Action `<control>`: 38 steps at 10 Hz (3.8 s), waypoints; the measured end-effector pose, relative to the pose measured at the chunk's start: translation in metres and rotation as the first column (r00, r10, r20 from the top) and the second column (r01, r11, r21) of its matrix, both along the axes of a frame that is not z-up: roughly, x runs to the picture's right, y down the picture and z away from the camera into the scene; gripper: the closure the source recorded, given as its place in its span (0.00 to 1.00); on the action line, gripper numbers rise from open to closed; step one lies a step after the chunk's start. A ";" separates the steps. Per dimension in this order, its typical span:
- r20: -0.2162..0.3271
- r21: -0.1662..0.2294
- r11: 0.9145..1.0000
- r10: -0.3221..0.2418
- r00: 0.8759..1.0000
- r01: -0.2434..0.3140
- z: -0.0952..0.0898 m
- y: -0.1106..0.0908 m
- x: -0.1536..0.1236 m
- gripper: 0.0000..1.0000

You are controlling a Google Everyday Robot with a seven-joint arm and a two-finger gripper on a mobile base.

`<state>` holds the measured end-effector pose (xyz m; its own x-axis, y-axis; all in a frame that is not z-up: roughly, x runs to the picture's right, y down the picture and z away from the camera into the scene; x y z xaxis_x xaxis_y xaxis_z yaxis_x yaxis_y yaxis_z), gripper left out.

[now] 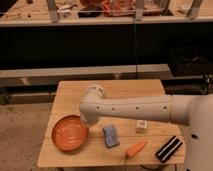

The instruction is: Drag the ceramic bowl in a circle

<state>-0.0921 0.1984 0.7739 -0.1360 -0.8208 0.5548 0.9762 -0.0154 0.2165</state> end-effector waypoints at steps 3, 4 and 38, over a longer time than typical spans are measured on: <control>-0.026 0.011 1.000 -0.024 0.999 0.024 0.000 0.000 -0.007 1.00; -0.008 0.024 0.999 -0.023 1.000 0.023 -0.004 -0.005 -0.009 0.98; 0.107 -0.081 0.980 -0.175 0.979 0.184 0.050 0.015 -0.022 1.00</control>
<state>-0.1144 0.2134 0.8240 -0.3340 -0.7254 0.6018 0.9331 -0.1641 0.3200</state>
